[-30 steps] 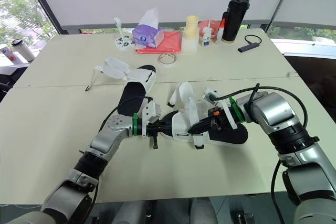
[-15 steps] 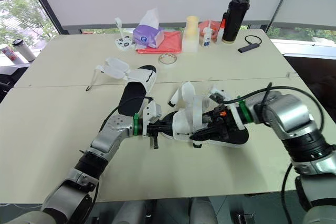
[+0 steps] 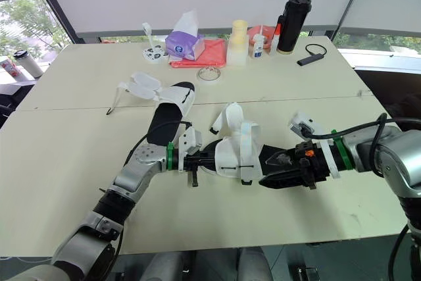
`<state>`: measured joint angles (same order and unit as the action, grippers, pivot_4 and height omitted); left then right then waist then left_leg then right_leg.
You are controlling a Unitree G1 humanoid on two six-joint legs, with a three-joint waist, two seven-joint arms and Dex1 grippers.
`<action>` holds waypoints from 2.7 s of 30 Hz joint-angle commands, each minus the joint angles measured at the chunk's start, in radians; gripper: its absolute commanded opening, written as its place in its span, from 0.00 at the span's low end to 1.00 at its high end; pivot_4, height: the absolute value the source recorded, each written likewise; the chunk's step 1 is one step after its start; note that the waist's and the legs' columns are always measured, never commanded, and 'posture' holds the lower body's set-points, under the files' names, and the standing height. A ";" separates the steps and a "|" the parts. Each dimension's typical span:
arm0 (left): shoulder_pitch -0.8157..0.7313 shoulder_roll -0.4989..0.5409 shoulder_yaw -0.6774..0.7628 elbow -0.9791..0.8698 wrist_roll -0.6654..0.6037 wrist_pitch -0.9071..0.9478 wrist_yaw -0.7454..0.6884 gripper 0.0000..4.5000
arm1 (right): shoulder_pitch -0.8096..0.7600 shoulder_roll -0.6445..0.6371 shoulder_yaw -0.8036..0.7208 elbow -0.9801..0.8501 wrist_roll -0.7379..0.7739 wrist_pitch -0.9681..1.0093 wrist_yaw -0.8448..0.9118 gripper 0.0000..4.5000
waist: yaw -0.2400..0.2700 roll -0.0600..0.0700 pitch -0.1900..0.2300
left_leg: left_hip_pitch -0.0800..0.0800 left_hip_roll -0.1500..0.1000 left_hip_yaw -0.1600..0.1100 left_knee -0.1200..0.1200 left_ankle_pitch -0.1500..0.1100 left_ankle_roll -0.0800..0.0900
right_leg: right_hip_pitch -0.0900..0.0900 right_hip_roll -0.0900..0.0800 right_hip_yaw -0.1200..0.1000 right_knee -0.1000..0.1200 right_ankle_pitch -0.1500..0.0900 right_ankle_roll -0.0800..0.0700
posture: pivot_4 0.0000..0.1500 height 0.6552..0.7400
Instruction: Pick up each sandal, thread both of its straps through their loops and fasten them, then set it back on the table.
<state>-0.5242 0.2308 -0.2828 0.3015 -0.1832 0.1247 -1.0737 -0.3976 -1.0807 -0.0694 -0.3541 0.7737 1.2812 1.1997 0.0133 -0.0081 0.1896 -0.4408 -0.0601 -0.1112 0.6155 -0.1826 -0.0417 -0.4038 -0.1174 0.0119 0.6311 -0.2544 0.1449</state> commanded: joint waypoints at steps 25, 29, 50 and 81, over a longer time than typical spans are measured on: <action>-0.005 -0.005 -0.019 0.008 0.012 -0.004 -0.012 0.00 | 0.112 0.331 -0.019 -0.034 0.126 0.035 -0.347 0.99 | 0.000 0.000 -0.001 | 0.000 0.000 -0.001 0.000 0.000 0.000 | 0.001 0.000 0.000 0.000 0.000 0.000 | 1.00 1.00; -0.004 -0.005 -0.018 0.005 0.012 -0.002 -0.010 0.00 | 0.113 0.383 -0.020 -0.019 0.126 0.026 -0.395 0.99 | -0.001 0.000 -0.001 | 0.001 0.000 -0.001 0.000 0.000 0.000 | 0.001 0.001 0.000 0.000 0.000 0.000 | 1.00 1.00; -0.002 -0.017 -0.024 0.004 0.011 -0.002 -0.008 0.00 | 0.176 0.261 0.019 -0.166 0.196 0.033 -0.343 0.02 | 0.000 0.000 -0.001 | 0.000 0.000 -0.001 0.000 0.000 0.000 | 0.001 0.001 0.000 0.000 0.000 0.000 | 1.00 1.00; 0.026 -0.003 -0.031 -0.060 0.002 0.058 -0.003 0.00 | -0.003 0.093 -0.028 -0.179 0.268 -0.183 -0.222 0.02 | 0.001 -0.001 -0.001 | 0.000 0.002 -0.001 0.000 0.000 0.000 | 0.002 0.000 -0.001 -0.001 0.000 -0.001 | 1.00 1.00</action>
<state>-0.5024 0.2317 -0.3005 0.2427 -0.1855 0.1865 -1.0770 -0.3707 -1.0008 -0.0558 -0.5481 0.9965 1.0841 1.0128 0.0140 -0.0088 0.1888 -0.4406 -0.0586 -0.1120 0.6160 -0.1826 -0.0413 -0.4023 -0.1173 0.0113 0.6298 -0.2548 0.1438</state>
